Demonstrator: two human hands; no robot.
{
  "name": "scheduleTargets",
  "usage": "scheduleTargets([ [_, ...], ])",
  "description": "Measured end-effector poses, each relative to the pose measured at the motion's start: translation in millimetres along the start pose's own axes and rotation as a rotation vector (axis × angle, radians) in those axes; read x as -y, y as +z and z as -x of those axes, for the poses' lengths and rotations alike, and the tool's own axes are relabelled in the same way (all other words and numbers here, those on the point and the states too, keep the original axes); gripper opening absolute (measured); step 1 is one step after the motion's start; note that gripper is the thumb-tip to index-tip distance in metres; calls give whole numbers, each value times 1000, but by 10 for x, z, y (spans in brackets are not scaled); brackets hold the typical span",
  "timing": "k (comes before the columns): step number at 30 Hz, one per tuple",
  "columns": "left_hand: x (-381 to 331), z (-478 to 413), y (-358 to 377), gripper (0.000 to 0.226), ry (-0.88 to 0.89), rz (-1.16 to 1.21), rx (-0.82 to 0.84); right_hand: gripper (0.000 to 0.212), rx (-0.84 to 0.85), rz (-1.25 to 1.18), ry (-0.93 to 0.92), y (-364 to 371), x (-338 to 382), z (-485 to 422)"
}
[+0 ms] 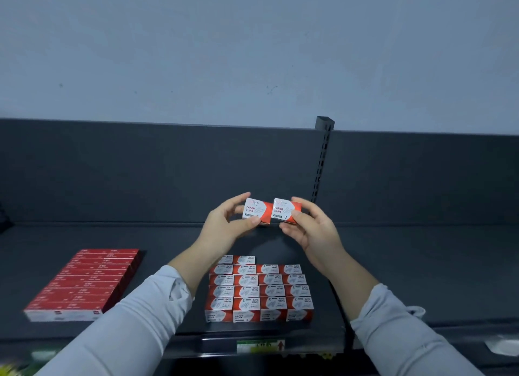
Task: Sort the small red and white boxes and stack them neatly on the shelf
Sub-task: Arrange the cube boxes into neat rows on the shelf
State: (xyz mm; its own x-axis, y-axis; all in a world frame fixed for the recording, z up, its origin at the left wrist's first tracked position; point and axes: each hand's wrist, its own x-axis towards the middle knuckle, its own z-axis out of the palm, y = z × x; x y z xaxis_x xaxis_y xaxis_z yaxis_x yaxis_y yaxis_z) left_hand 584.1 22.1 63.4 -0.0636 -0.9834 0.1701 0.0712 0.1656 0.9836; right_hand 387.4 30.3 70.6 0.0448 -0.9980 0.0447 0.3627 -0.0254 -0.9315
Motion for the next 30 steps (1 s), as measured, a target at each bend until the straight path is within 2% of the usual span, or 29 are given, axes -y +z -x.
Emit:
scheduleTargets([
  [2,-47,35,-9,52,26,-146,19,27,3,73,-34,-19,23,9],
  [6,-67,92,-23,45,70,-277,-6,26,33,165,-66,-30,40,24],
  [11,-71,93,-65,45,92,-214,-61,26,89,237,-94,-37,8,20],
  [26,-121,-80,32,46,77,-253,8,24,69,229,-123,-149,-20,-155],
  [30,-9,-194,66,46,42,-316,28,27,70,356,-132,-241,-49,-232],
])
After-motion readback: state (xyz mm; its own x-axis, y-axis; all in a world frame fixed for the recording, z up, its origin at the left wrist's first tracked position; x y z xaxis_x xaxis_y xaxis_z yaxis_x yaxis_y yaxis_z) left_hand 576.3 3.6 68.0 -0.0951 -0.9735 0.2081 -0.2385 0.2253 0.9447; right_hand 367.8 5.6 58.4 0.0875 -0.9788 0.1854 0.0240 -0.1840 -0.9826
